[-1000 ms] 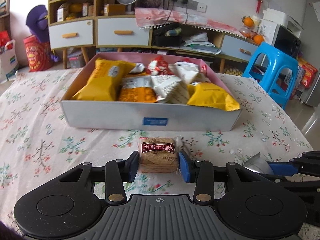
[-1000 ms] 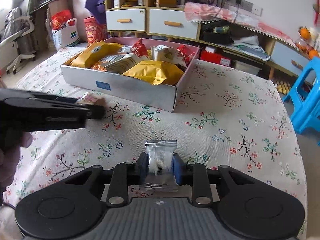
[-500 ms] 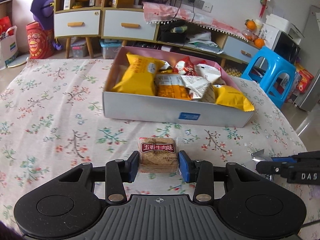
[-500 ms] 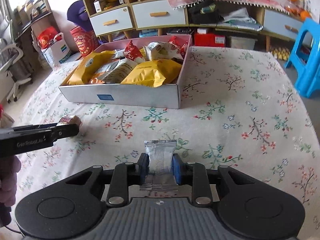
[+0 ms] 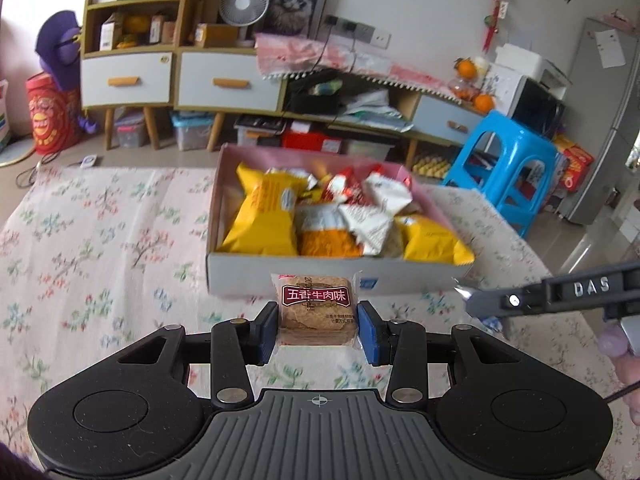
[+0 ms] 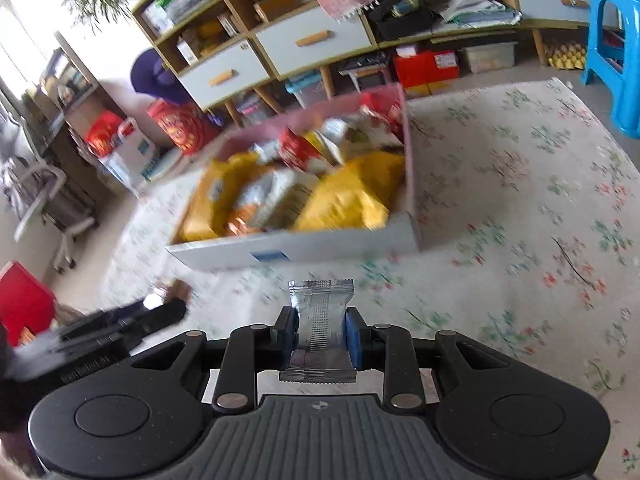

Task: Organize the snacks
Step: 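Carry pastry with left tool while right tool carries silver pack into box, then open both tools in the box and withdraw them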

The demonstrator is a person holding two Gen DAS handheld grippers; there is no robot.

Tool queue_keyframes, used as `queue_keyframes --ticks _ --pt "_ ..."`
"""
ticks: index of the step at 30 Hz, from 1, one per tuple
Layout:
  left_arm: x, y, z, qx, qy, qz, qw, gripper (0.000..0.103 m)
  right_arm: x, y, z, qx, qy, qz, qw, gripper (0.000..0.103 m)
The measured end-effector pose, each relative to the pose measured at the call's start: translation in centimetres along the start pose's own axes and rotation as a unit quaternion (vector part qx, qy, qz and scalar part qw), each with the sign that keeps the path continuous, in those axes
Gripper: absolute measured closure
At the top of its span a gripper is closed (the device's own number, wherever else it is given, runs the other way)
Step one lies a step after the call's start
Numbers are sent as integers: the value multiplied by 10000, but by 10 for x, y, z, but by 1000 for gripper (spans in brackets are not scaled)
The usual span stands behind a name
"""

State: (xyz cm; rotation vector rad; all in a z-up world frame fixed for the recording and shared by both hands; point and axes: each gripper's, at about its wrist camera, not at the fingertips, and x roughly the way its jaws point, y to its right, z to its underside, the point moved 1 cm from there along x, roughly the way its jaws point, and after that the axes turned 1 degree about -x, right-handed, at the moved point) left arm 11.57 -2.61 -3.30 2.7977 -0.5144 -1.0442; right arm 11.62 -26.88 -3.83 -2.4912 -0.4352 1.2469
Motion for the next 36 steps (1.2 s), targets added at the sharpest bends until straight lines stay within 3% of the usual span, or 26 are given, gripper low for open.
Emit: queue_keyframes --ticks 5,13,28,33,35,36 --pt "8 4 -15 148 108 -13 9998 64 0 -14 -19 67 343 -149 9993 88" --pt "34 3 -30 -74 282 106 9995 64 17 -14 -45 129 1119 -142 9935 87" --pt "66 15 -33 383 309 -342 9982 64 39 -2 -55 91 1478 82 9889 86" --pt "65 20 -32 459 362 -331 9977 57 39 -3 -54 84 1446 76 9894 79" --pt "62 20 -31 456 381 -325 9977 48 38 -3 -53 76 1430 109 9896 62" --pt "60 20 -30 469 411 -318 9975 39 37 -4 -53 69 1437 122 9895 59"
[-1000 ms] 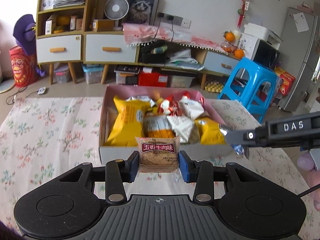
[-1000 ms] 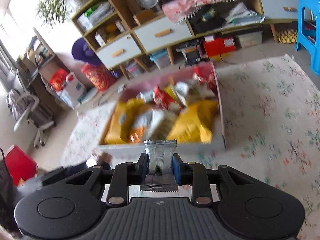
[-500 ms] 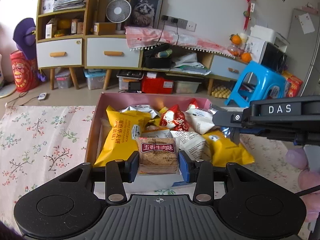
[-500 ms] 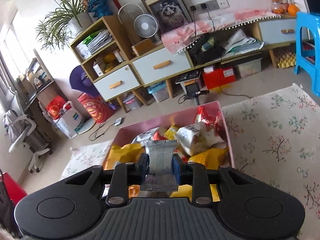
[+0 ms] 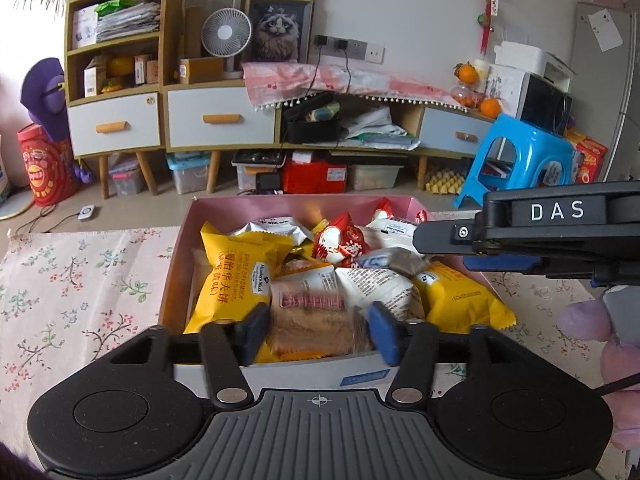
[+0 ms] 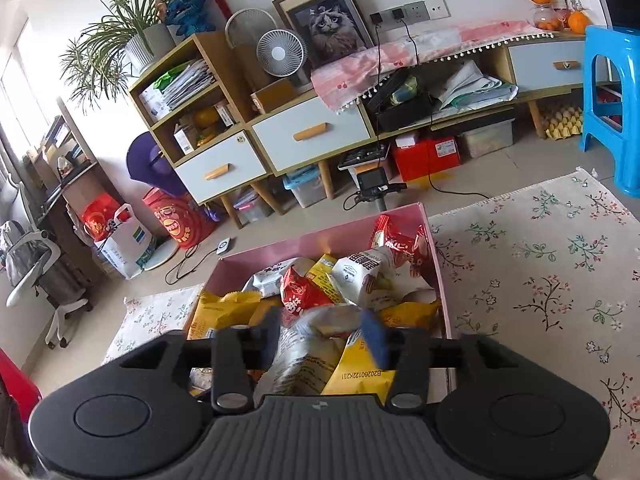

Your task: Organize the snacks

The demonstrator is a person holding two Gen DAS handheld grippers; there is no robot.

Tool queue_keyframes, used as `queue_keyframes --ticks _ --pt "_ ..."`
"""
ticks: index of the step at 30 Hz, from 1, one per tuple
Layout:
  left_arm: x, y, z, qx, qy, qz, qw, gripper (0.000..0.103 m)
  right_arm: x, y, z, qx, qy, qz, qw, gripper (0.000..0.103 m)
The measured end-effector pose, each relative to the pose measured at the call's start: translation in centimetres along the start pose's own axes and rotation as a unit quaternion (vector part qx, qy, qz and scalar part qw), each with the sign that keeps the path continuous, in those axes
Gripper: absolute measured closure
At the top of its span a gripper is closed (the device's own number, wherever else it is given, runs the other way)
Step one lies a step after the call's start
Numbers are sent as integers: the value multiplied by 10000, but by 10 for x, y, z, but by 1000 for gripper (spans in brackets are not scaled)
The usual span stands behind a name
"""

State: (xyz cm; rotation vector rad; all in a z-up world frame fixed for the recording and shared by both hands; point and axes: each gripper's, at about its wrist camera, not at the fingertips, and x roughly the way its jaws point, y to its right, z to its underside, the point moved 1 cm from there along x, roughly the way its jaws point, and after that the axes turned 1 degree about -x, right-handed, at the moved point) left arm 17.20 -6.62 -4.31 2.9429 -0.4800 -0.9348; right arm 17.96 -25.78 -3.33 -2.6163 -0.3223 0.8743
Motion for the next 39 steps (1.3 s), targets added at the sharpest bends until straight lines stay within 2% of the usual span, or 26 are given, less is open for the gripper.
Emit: queue_keyframes --ticks 1,7,11,14,19,25,30,34,39 --pt "-3 0 0 22 29 33 10000 32 -2 -1 0 -10 12 12 10000 55" --pt "-23 4 -3 72 75 127 9999 16 -10 -4 3 0 49 14 10000 37" --pt "-39 3 -1 -13 -21 393 9992 12 -23 -6 6 -78 95 88 9999 29" --pt "-51 1 5 -41 -86 407 9991 9 -36 -8 11 -283 146 266 9991 25" --pt "-69 1 17 142 -173 200 9995 8 -54 -10 17 -491 168 438 9977 21" --pt "-88 -5 36 220 -396 85 9989 6 -72 -8 33 -347 90 567 9977 20" --pt "-107 -13 55 296 -462 -33 9985 4 -87 -17 50 -635 -29 809 9947 17" --pt "-115 -18 58 6 -651 -297 9974 4 -100 -24 63 -778 -91 906 9928 16" --pt "-127 -25 67 -436 -853 -413 9945 2 -114 -31 76 -626 -36 1148 9914 13"
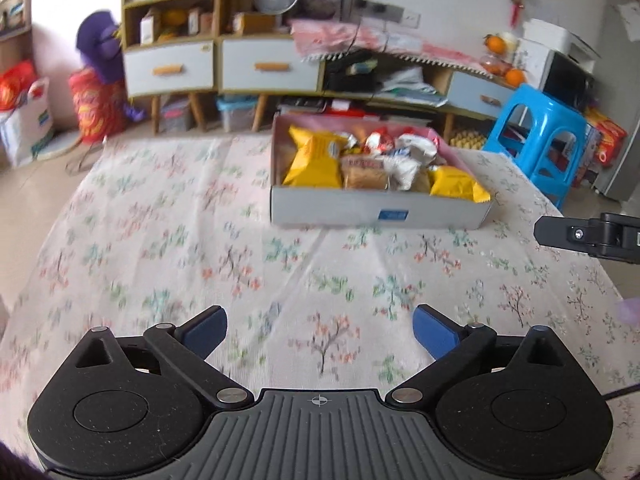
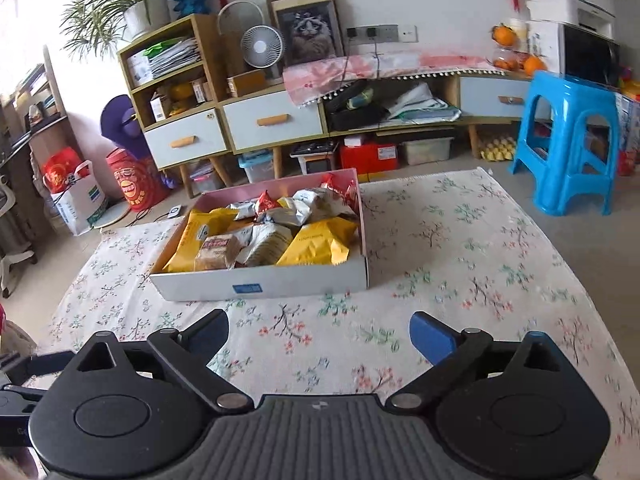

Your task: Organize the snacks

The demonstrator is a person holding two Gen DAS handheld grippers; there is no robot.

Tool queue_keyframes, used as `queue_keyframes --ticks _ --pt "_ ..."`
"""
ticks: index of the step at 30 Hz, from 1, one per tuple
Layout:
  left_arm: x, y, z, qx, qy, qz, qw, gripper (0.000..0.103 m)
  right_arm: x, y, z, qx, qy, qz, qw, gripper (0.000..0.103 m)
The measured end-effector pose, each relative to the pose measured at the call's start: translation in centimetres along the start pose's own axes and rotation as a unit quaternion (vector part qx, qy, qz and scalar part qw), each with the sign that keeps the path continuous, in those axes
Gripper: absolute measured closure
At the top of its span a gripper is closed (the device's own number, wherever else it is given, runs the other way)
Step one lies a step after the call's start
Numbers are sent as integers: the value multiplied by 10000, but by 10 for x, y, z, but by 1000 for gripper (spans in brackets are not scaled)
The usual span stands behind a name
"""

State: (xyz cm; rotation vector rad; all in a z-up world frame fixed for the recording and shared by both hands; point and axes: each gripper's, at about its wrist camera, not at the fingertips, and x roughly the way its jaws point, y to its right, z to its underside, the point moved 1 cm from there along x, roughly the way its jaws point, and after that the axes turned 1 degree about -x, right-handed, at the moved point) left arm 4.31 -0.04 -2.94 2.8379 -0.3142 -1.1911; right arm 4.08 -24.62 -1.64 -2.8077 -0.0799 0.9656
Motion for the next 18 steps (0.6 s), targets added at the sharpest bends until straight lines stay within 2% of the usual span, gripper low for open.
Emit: queue_keyframes --ticks 4,11,18 --pt "-4 -1 3 -64 -223 -56 9997 2 -7 -14 7 -173 -179 33 9997 11" --pt "-17 -3 -2 -132 9 -424 9990 1 -24 -35 10 -660 34 21 9978 9" --pt "-17 -10 -7 -267 -63 -732 9969 0 -13 -47 14 -795 -88 227 9965 9"
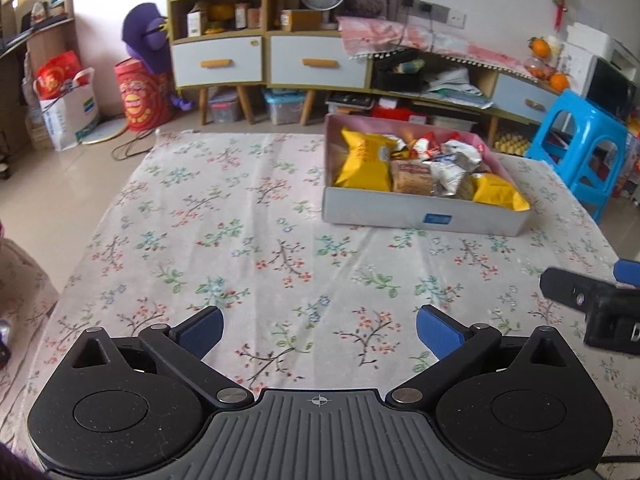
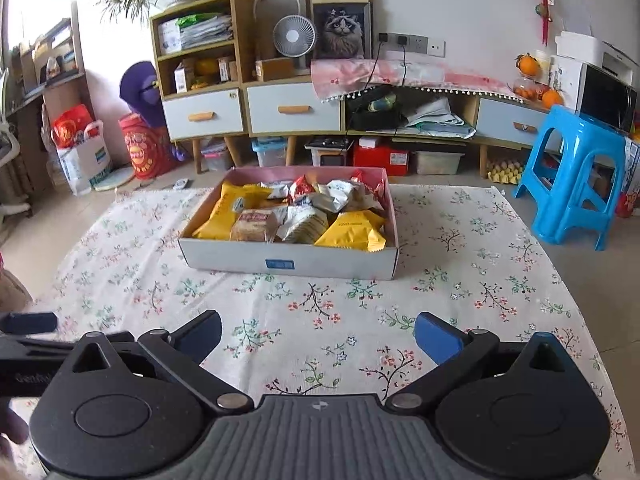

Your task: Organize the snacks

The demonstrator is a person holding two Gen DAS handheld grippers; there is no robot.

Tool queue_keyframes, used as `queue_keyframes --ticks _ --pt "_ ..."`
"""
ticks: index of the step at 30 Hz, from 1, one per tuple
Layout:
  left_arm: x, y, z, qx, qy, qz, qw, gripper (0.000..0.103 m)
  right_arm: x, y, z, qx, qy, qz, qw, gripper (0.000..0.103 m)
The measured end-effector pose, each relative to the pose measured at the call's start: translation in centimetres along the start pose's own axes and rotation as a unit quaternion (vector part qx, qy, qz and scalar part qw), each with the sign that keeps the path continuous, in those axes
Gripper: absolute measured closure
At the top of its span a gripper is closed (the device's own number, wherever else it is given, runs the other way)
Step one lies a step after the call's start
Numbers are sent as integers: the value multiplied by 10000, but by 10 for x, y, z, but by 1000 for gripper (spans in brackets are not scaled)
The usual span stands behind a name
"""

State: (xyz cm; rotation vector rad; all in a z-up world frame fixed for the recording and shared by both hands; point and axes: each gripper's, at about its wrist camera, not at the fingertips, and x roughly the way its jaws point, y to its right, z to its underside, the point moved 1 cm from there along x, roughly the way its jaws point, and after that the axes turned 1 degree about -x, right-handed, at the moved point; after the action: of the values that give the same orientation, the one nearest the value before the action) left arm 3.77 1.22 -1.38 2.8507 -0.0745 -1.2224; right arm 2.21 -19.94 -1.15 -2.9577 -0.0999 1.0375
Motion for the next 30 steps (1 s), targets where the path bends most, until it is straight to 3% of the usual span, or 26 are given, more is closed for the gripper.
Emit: queue_keyframes --ticks 7,30 --pt "3 -5 1 -57 -93 -232 9997 0 8 -12 7 -177 -222 -32 9996 9" --pt "1 0 5 65 -131 -130 9998 0 7 -19 13 -257 -284 -20 9993 9"
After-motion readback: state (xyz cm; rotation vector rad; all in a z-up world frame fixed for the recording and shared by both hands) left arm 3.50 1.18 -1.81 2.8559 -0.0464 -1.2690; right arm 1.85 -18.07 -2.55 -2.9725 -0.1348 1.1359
